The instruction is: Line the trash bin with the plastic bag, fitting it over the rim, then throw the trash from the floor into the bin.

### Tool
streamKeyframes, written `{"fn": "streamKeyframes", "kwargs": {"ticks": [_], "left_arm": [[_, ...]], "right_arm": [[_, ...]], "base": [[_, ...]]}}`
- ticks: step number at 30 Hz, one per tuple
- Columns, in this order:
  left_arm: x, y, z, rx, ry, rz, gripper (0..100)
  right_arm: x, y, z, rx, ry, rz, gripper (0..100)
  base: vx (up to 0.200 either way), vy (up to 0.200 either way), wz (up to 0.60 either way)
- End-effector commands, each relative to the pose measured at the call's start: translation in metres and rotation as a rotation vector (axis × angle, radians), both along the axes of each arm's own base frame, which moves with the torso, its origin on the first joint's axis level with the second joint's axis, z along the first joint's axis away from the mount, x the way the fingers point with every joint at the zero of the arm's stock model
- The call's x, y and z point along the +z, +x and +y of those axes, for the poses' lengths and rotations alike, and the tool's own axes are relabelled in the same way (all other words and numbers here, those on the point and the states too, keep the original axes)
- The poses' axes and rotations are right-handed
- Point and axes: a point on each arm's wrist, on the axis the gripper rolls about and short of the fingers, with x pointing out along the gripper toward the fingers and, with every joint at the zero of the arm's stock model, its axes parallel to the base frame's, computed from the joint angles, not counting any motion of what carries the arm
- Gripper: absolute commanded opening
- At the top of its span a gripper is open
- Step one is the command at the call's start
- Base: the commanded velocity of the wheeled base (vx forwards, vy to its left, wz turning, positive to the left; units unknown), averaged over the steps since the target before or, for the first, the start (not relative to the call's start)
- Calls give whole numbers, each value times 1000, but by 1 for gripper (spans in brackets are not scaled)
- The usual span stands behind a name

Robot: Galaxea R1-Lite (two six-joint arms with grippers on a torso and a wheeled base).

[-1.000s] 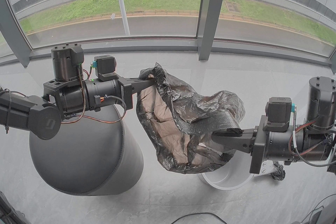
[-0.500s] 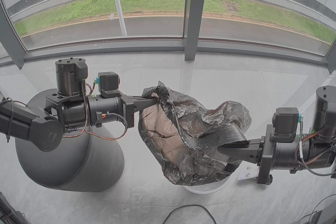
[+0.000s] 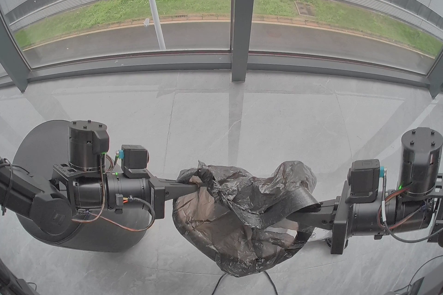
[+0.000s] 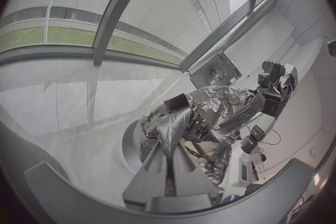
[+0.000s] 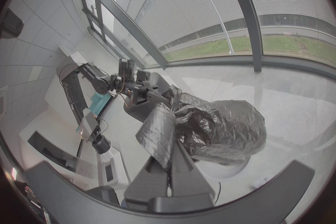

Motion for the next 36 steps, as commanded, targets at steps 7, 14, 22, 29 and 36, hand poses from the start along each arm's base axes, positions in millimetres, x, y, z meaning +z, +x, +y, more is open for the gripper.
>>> {"fn": "streamKeyframes", "kwargs": {"ticks": [7, 14, 22, 29, 36], "left_arm": [[-30, -23, 9, -31, 19, 99, 0], [-52, 1, 1, -15, -10, 33, 0], [-84, 28, -9, -5, -27, 17, 0], [-98, 32, -8, 15, -49, 31, 0], [-92, 35, 3, 69, -101, 25, 0]], "right_arm": [[-32, -6, -5, 3, -86, 99, 0], [-33, -2, -5, -8, -89, 100, 0], [-46, 16, -7, -64, -122, 143, 0], [-55, 44, -2, -84, -113, 168, 0], [-63, 68, 17, -55, -85, 158, 0]], "base": [[-200, 0, 0], [-57, 0, 0], [0, 0, 0], [0, 0, 0], [0, 0, 0]]}}
